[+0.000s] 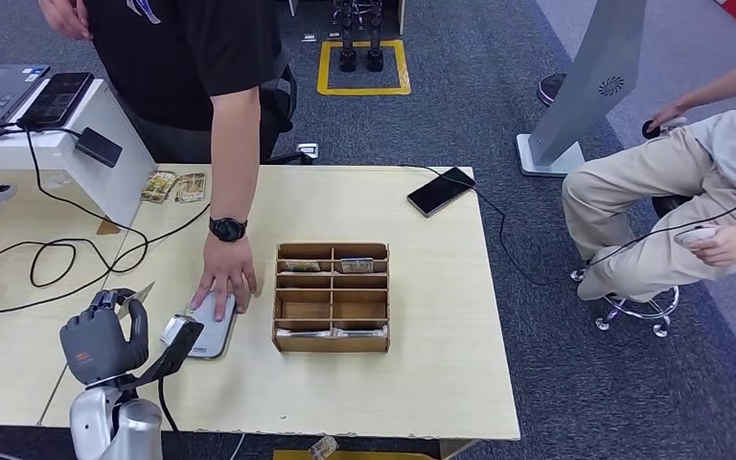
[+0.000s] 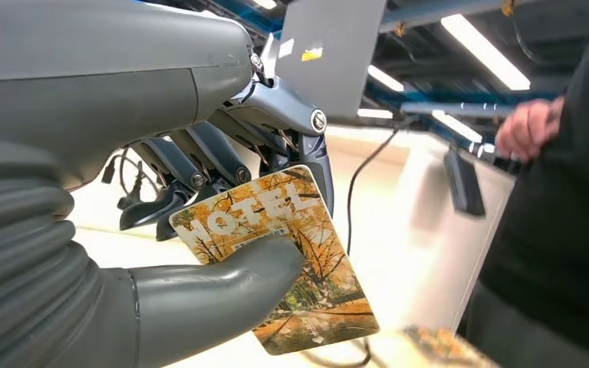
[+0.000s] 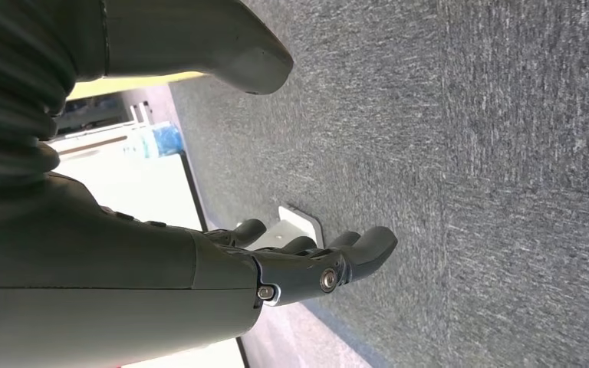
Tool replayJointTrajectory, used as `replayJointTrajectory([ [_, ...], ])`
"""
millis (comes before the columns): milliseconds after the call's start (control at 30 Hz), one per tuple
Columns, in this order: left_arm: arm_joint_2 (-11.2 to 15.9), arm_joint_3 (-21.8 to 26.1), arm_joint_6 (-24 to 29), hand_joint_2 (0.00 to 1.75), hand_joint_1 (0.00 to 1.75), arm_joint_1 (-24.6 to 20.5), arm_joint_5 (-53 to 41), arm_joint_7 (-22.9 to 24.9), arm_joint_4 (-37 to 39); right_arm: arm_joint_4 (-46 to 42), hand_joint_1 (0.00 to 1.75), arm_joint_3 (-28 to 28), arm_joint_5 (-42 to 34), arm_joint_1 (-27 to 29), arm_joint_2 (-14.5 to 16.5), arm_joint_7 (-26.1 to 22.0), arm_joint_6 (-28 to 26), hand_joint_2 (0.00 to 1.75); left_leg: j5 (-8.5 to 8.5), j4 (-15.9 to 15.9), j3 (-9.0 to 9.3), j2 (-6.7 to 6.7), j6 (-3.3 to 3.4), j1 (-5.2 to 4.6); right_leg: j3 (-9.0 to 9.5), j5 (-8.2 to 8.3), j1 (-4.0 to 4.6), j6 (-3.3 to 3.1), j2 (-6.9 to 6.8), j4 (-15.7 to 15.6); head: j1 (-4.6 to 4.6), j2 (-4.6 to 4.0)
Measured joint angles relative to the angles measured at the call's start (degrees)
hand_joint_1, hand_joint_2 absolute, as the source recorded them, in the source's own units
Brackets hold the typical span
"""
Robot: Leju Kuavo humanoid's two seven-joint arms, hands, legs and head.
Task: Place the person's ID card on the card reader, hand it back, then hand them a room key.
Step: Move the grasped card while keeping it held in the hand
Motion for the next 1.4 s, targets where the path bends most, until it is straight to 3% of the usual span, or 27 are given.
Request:
replayJointTrajectory([
  [367, 0.0, 0.2, 0.0, 1.75, 1.75, 0.3, -1.9, 1.9, 2.1, 0.0, 0.0, 0.0, 0.4, 0.0, 0.0, -0.2, -0.3, 1.75, 0.0, 0.0, 0.0, 0.0, 0.0, 0.0, -0.01, 0.0, 0.01, 0.0, 0.0, 0.0, -0.01, 0.0],
  [633, 0.5, -0.9, 0.0, 1.75, 1.75, 1.4, -4.3, 8.9, 4.7, 0.0, 0.0, 0.1, -0.6, 0.0, 0.0, 0.3, -0.6, 1.75, 0.0, 0.0, 0.01, 0.01, 0.0, 0.01, -0.01, 0.0, 0.01, 0.0, 0.01, 0.0, -0.01, 0.0],
  [1067, 3.3, -12.2, 0.1, 1.75, 1.75, 5.1, -6.8, 20.3, 10.3, 0.0, 0.0, 0.1, 1.0, 0.0, 0.0, 0.3, -0.8, 1.75, 0.0, 0.0, 0.02, 0.01, 0.0, 0.0, 0.0, 0.0, 0.0, 0.0, 0.01, 0.0, -0.01, 0.0],
  [1400, 5.3, -17.4, 0.4, 1.75, 1.75, 5.8, -6.1, 21.7, 13.4, 0.0, 0.0, 0.1, 1.9, 0.0, 0.0, 0.3, -0.9, 1.75, 0.0, 0.0, 0.12, -0.01, 0.0, 0.0, 0.11, 0.0, 0.0, 0.0, -0.03, 0.0, -0.01, 0.0],
])
